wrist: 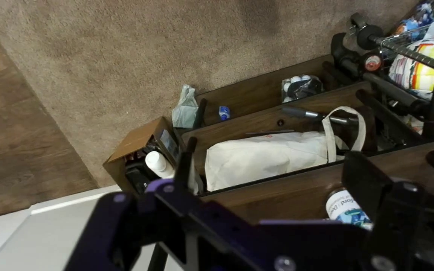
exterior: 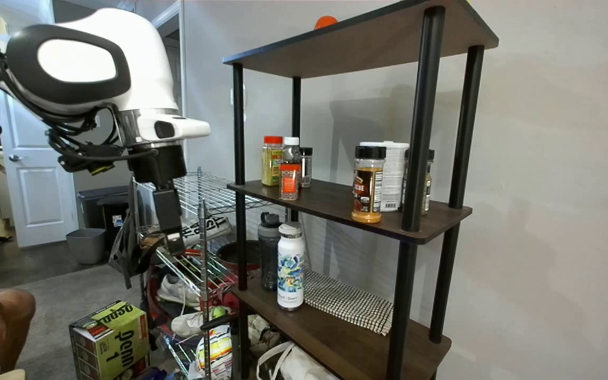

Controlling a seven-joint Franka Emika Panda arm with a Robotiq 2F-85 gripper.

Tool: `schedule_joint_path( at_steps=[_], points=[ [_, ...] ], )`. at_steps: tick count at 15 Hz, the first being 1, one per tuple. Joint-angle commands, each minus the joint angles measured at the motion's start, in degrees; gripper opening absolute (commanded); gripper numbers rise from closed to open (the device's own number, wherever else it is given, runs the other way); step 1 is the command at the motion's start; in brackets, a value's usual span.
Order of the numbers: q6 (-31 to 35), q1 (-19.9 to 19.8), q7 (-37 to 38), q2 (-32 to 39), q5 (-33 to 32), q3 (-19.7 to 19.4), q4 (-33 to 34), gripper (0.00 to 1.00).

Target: Move the jar with the orange label to the topmost shelf.

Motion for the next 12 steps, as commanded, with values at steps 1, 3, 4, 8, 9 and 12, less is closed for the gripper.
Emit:
schedule_joint_path(
  at_steps=[1, 3, 4, 8, 9, 12],
  points=[
    [4.9, -3.2, 0.8, 3.5, -5.3, -0.9, 1.8, 1.0],
    [9.7, -5.2, 0.8, 5.9, -8.9, -1.3, 3.3, 1.0],
    [12.1, -5.9, 1.0, 7.1, -10.3, -1.3, 4.1, 1.0],
    [21.2, -7.3, 1.9, 11.2, -14.2, -1.0, 5.6, 1.0],
    [23.6, -7.7, 1.9, 12.0, -15.2, -0.8, 5.8, 1.0],
    [27.7, -7.9, 2.8, 14.3, -16.6, -0.5, 6.2, 1.0]
  ],
)
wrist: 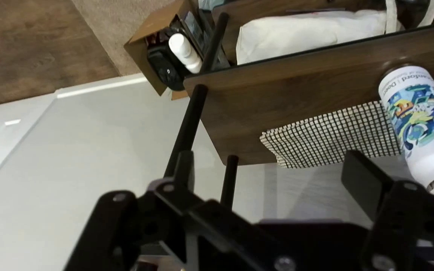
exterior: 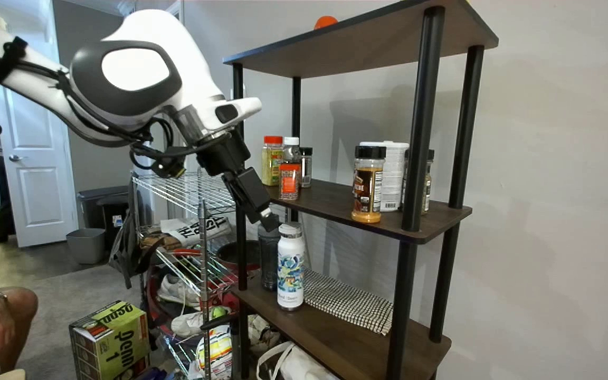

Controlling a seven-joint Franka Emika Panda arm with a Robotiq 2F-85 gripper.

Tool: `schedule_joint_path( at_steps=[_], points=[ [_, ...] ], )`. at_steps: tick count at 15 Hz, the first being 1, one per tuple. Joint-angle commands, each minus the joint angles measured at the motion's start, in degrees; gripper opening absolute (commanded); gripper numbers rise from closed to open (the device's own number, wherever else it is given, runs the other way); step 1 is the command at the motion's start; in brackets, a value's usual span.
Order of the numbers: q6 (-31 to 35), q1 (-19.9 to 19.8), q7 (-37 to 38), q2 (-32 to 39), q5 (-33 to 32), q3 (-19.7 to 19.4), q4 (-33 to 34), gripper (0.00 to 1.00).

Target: Move the jar with the orange label to the topmost shelf.

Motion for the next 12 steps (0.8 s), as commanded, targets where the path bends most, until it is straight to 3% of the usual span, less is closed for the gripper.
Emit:
schedule_joint_path(
  at_steps=[1, 8, 12],
  points=[
    [4.8, 0.5, 1.3, 3.1, -0.3, 0.0, 0.9, 1.0],
    [12.0, 12.2, -7.0, 2.4, 11.8, -4.0, 0.5, 1.0],
    [11.0, 15.4, -10.7, 3.1, 12.7, -3.8, 1.8, 1.0]
  ],
)
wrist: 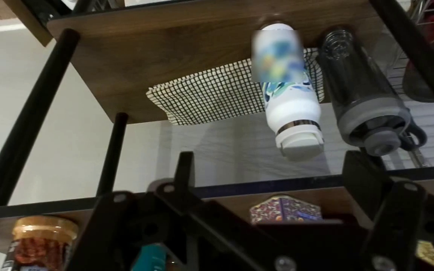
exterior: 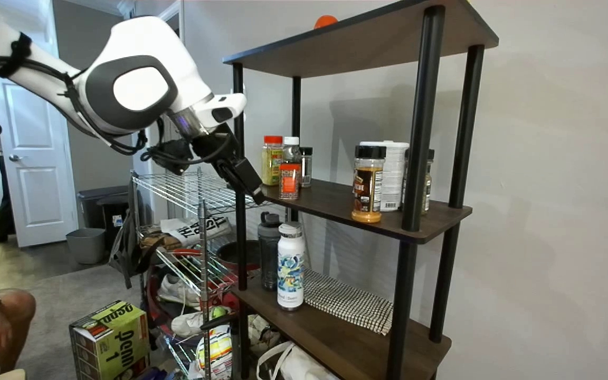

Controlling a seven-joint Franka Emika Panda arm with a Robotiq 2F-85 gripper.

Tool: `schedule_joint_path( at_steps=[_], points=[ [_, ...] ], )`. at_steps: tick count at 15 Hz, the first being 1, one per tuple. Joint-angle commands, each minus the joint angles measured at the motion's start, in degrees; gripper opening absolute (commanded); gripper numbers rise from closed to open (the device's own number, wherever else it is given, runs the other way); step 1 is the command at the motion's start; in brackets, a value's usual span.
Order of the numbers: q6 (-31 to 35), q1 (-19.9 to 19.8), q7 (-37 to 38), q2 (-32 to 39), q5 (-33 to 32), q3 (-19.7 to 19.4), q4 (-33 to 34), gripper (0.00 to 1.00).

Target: Move the jar with the orange label to the topmost shelf.

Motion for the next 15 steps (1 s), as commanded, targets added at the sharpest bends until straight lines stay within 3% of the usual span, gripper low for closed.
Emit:
schedule_joint_path(
  at_steps=[1, 9, 15],
  points=[
    [0.2, 1.8, -5.4, 0.7, 1.2, -0.4, 1.2, 1.0],
    [-0.1, 1.0, -3.6, 0.5, 1.0, 0.5, 1.4, 1.0],
    [8.5, -6.9, 2.3, 4.0, -4.8, 5.2, 2.1, 1.0]
  ],
)
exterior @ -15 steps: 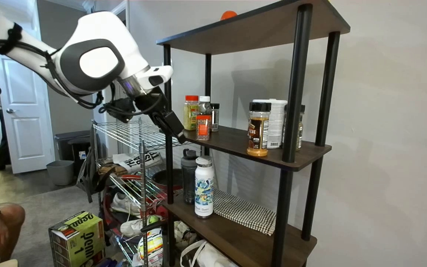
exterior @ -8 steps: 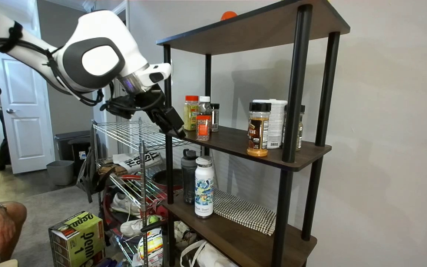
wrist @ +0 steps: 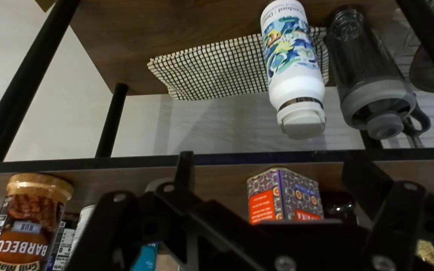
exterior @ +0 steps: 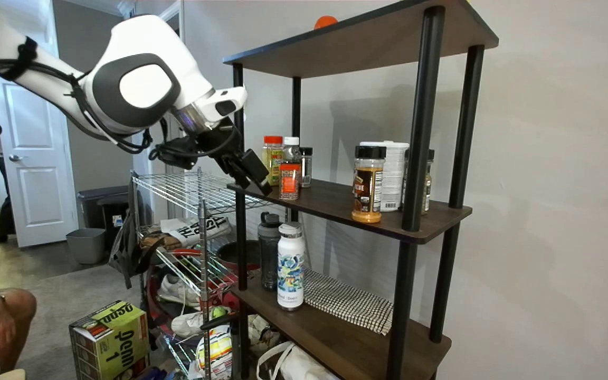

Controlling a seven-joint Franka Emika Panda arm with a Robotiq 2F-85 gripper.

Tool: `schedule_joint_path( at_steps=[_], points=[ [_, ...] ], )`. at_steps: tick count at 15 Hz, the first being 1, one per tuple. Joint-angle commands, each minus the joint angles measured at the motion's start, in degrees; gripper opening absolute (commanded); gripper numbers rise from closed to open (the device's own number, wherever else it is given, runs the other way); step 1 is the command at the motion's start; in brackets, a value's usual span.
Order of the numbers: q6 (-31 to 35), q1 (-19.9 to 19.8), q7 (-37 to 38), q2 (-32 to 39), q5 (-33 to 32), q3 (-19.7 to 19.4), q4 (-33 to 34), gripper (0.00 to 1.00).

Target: Move the jar with the orange label to the topmost shelf.

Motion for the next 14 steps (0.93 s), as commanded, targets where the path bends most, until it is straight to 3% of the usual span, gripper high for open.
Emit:
schedule_joint_path(
  at_steps=[1, 6, 14],
  points=[
    [7.0, -4.7, 3.2, 3.9, -2.9, 2.7, 1.1, 1.0],
    [15.4, -4.9, 2.4, 9.7, -1.6, 3.1, 3.1, 1.0],
    [23.3, 2.3, -0.7, 17.9, 1.3, 0.5, 9.3, 1.0]
  ],
)
